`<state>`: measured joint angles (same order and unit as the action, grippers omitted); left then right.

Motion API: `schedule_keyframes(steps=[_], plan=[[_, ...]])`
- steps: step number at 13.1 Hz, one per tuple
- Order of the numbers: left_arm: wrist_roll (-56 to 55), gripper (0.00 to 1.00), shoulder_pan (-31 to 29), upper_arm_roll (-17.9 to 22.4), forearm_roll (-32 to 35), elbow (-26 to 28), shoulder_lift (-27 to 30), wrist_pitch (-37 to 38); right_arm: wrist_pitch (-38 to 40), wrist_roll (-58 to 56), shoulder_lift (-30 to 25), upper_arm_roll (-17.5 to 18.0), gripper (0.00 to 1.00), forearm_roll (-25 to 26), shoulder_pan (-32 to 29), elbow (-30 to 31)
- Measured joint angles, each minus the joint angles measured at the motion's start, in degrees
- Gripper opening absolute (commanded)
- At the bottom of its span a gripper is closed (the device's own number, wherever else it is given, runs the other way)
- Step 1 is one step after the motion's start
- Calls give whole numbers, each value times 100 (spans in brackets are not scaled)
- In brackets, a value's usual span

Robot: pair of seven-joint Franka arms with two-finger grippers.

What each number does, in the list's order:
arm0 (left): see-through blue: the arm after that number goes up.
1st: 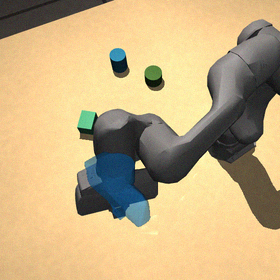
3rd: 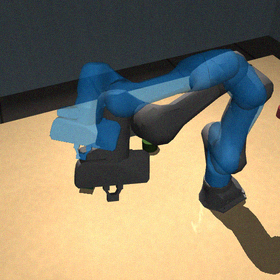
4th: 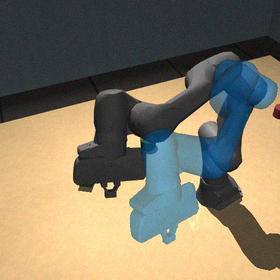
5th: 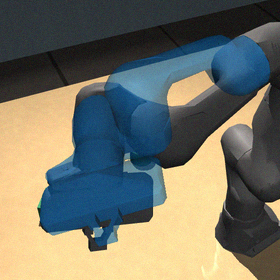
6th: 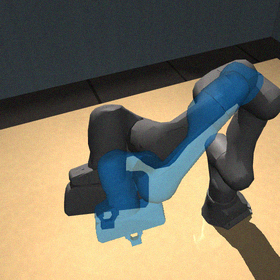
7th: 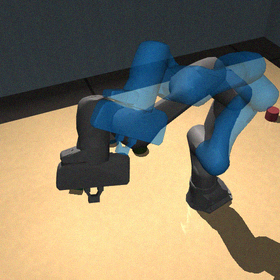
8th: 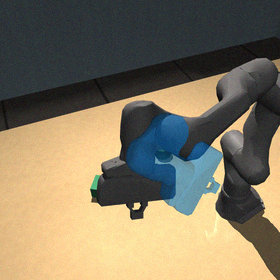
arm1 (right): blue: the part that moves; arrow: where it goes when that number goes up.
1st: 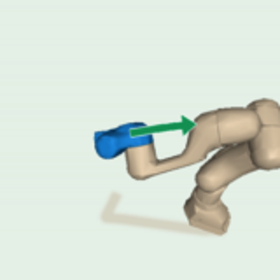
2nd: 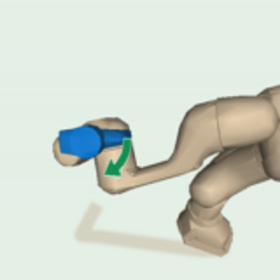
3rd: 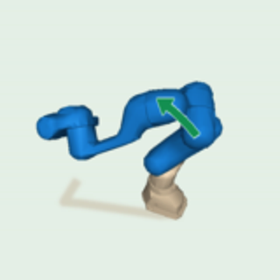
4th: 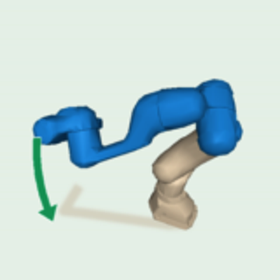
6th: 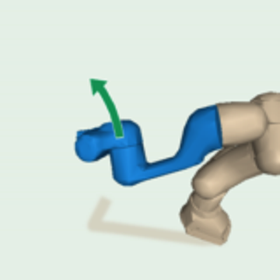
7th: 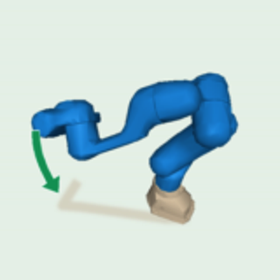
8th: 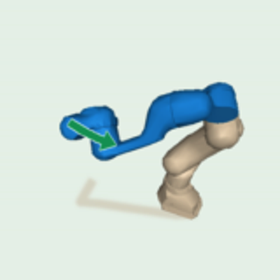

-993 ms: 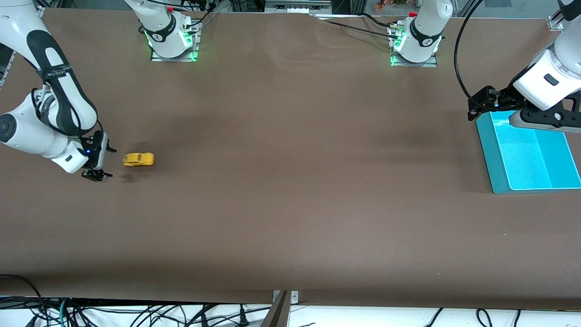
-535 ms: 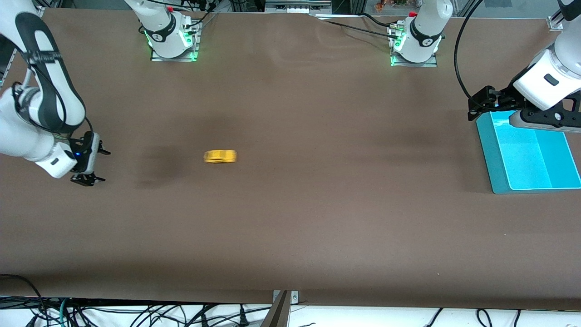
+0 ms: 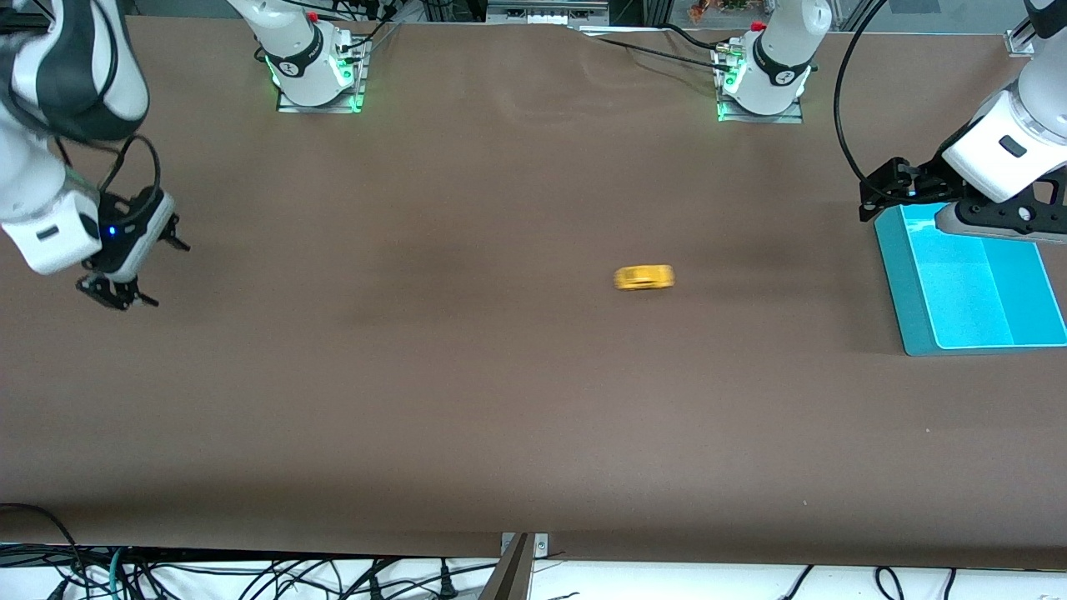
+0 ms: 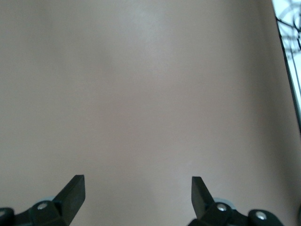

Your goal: Wind and store yellow beetle car

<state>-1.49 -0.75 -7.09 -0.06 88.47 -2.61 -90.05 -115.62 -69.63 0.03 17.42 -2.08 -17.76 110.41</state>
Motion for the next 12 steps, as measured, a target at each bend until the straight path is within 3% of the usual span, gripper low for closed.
schedule_keyframes(steps=[7, 12], plan=[[0, 100, 0, 0, 0, 0, 0, 0, 1152, 4893, -512, -97, 100, -3, 571, -141], [0, 100, 0, 0, 1, 0, 0, 0, 1557, 6393, -514, -319, 100, -3, 841, -319]])
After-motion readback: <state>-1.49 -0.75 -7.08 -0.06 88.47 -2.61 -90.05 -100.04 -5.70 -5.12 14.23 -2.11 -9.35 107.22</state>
